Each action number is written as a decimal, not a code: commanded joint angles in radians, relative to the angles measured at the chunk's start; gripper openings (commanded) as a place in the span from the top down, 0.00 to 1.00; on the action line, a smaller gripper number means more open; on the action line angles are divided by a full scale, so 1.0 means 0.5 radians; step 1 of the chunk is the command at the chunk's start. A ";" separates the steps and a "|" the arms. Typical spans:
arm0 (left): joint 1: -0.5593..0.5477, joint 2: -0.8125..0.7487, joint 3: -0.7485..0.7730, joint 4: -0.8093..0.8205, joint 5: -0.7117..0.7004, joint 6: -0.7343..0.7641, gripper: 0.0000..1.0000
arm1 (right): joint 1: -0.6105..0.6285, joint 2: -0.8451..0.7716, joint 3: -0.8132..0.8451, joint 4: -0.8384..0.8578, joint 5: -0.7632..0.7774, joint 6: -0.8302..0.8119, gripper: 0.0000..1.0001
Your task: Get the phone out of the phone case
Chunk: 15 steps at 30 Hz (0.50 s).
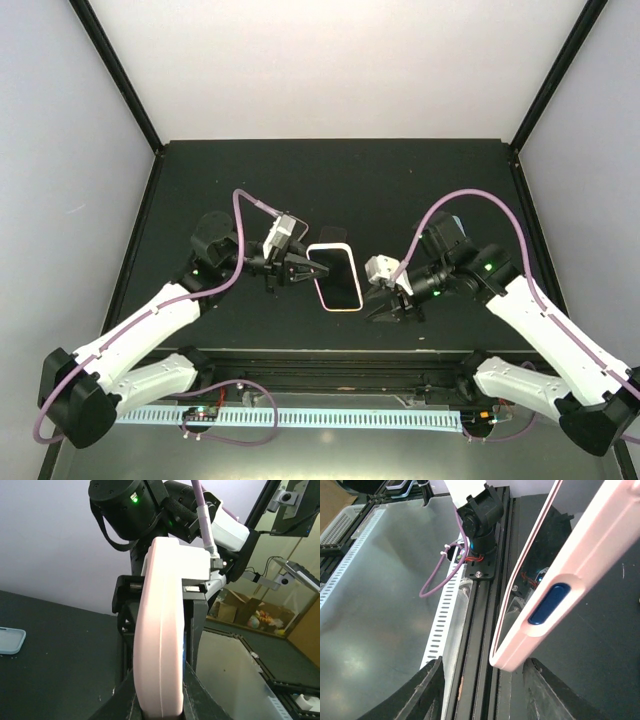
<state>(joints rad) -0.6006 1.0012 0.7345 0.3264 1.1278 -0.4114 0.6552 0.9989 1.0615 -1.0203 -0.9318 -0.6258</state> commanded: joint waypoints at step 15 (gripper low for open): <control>0.060 -0.049 -0.004 0.273 0.121 -0.144 0.99 | 0.110 0.131 0.197 -0.069 0.073 -0.059 0.59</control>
<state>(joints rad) -0.5827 1.0008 0.7193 0.3935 1.1603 -0.4759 0.7017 1.0435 1.1225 -1.0416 -0.8932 -0.6502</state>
